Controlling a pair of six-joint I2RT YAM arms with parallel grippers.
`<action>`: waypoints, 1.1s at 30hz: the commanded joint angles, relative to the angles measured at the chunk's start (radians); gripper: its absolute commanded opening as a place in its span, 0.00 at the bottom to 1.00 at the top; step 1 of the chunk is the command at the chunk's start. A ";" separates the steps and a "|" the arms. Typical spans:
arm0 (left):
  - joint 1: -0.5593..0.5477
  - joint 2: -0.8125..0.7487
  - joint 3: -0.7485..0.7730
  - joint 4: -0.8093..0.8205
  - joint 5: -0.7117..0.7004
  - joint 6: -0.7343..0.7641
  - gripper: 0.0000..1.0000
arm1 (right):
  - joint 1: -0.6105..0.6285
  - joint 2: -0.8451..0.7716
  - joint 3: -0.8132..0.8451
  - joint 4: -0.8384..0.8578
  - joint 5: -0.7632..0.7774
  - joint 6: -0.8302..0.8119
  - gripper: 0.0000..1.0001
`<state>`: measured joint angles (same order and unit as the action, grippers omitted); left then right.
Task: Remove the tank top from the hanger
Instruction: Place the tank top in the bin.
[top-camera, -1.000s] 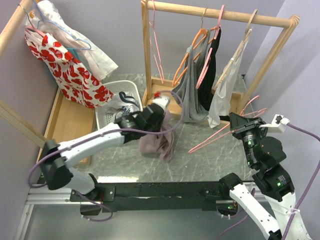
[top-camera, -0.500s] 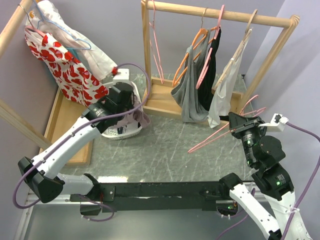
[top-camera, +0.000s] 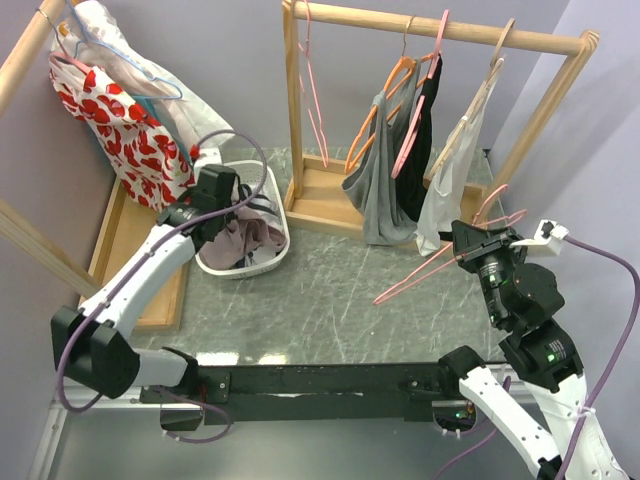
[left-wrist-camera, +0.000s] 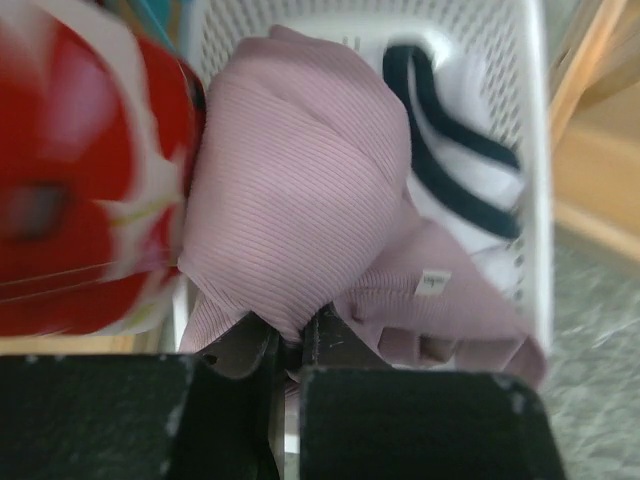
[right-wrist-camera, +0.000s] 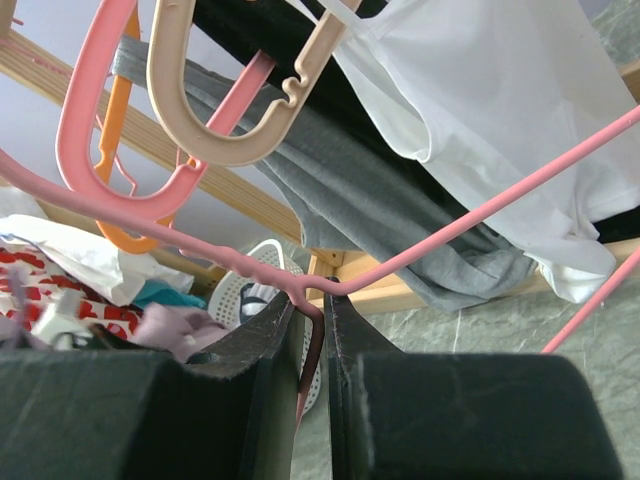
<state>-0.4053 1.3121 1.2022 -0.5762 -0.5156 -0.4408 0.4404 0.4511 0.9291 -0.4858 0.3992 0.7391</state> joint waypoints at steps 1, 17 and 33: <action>-0.003 0.053 -0.070 0.018 0.060 -0.055 0.01 | -0.003 0.024 0.005 0.064 0.000 -0.014 0.19; -0.010 -0.164 -0.153 0.178 0.230 0.008 0.67 | -0.005 0.067 -0.015 0.084 -0.051 -0.010 0.06; -0.286 -0.251 -0.162 0.388 0.666 0.099 0.82 | -0.011 0.123 -0.108 0.214 -0.227 0.118 0.02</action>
<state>-0.5701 0.9962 1.0119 -0.2565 0.0639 -0.3779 0.4377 0.5617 0.8280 -0.3630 0.2161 0.8272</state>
